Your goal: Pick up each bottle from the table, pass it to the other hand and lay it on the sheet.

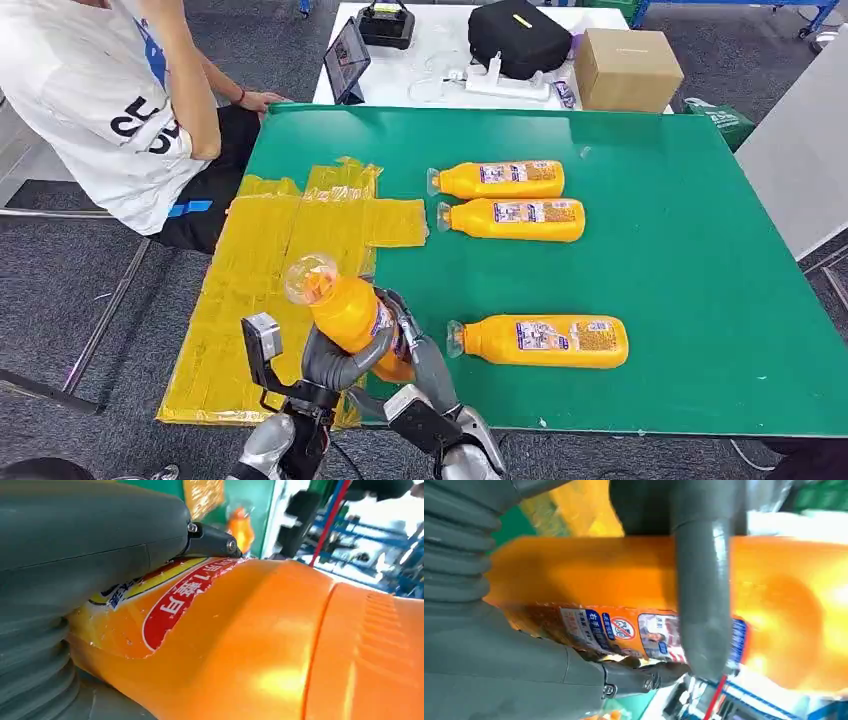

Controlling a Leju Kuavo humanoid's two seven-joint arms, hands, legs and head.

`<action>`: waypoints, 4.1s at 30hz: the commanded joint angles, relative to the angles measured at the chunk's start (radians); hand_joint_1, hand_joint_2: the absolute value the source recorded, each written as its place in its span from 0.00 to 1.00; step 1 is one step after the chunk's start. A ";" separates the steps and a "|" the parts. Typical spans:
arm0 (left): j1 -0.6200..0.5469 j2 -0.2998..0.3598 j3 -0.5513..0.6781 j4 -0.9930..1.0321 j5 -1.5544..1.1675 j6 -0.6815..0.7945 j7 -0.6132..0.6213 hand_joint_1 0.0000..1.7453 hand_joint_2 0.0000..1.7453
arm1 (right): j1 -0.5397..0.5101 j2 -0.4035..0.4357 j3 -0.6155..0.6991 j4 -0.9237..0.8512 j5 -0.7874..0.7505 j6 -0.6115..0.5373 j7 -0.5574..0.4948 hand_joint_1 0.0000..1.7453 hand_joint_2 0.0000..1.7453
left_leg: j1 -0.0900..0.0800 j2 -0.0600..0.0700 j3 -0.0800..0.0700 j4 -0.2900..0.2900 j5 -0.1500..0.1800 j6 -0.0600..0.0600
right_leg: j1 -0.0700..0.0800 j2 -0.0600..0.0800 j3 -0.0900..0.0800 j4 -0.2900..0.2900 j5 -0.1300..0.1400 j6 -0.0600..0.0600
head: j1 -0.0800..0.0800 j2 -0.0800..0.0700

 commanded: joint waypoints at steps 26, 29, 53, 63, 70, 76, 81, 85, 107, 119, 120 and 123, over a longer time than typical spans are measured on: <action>-0.599 0.182 0.083 0.767 -1.288 0.497 0.209 1.00 1.00 | 0.028 -0.015 -0.159 -0.372 -0.160 -0.001 -0.014 0.00 0.00 | 0.001 0.002 0.003 -0.001 0.002 -0.001 | 0.001 0.001 0.003 0.000 0.002 -0.001 | 0.000 0.000; -0.604 0.208 0.045 0.786 -1.381 0.472 0.230 1.00 1.00 | 0.025 -0.017 -0.159 -0.378 -0.172 0.017 -0.014 0.00 0.00 | 0.002 0.002 0.004 -0.001 0.001 -0.002 | 0.002 0.000 0.004 0.000 0.001 -0.002 | 0.000 0.000; -0.563 0.205 0.099 0.795 -1.375 0.319 0.210 0.00 0.00 | 0.035 0.006 -0.200 -0.339 -0.223 0.061 0.008 0.00 0.00 | 0.002 0.002 0.003 0.000 0.002 -0.001 | 0.002 0.001 0.003 0.000 0.001 -0.001 | 0.000 0.000; -0.504 0.198 0.178 0.735 -1.196 0.147 0.094 0.00 0.00 | 0.031 0.026 -0.250 -0.273 -0.249 0.077 0.025 0.00 0.00 | 0.002 0.002 0.004 -0.001 0.002 -0.001 | 0.002 0.001 0.005 -0.001 0.002 -0.001 | 0.000 0.000; -0.427 0.164 0.345 0.619 -0.871 -0.030 0.008 0.00 0.00 | 0.026 0.042 -0.293 -0.224 -0.309 0.067 0.043 0.00 0.00 | 0.001 0.000 0.007 -0.002 0.002 -0.001 | 0.001 -0.001 0.008 -0.001 0.002 0.000 | 0.000 0.000; -0.360 0.082 0.459 0.395 -0.625 0.160 -0.054 0.00 0.00 | 0.024 0.025 -0.240 -0.210 -0.270 0.083 0.052 0.00 0.00 | 0.001 0.000 0.007 -0.001 0.003 0.000 | 0.001 -0.002 0.008 0.000 0.002 0.000 | 0.000 0.000; -0.357 0.045 0.460 0.297 -0.642 0.481 -0.173 0.00 0.00 | 0.001 -0.010 -0.188 -0.194 -0.159 0.060 0.099 0.00 0.00 | 0.002 -0.001 0.004 0.001 0.002 0.000 | 0.002 -0.003 0.005 0.000 0.001 0.000 | 0.000 0.000; -0.325 0.037 0.446 0.224 -0.660 0.613 -0.220 0.00 0.00 | -0.027 -0.092 -0.156 -0.187 0.048 0.006 0.194 0.00 1.00 | 0.002 0.000 0.005 0.000 0.002 0.000 | 0.002 -0.002 0.006 -0.001 0.002 -0.001 | 0.000 0.000; -0.174 0.031 0.346 0.239 -0.778 0.605 -0.184 0.00 1.00 | 0.001 -0.380 -0.322 -0.363 0.337 0.126 0.494 0.00 1.00 | 0.000 -0.001 0.004 0.001 0.002 -0.001 | 0.000 -0.003 0.005 -0.001 0.001 -0.001 | 0.000 0.000; -0.197 0.015 0.334 0.332 -0.787 0.566 -0.169 0.00 1.00 | 0.012 -0.466 -0.325 -0.268 0.304 0.271 0.562 0.00 1.00 | 0.000 -0.002 0.003 0.000 0.002 0.000 | 0.000 -0.004 0.005 -0.002 0.001 -0.001 | 0.000 0.000; -0.203 0.016 0.329 0.341 -0.786 0.565 -0.171 0.00 1.00 | 0.017 -0.491 -0.320 -0.274 0.268 0.311 0.555 0.00 1.00 | 0.000 -0.003 0.004 0.000 0.002 -0.001 | 0.000 -0.005 0.006 -0.003 0.001 -0.001 | 0.000 0.000; -0.210 0.014 0.327 0.349 -0.781 0.563 -0.172 0.00 1.00 | 0.029 -0.523 -0.333 -0.292 0.236 0.333 0.544 0.00 1.00 | -0.001 -0.003 0.002 0.000 0.002 0.000 | -0.001 -0.005 0.004 -0.001 0.001 -0.001 | 0.000 0.000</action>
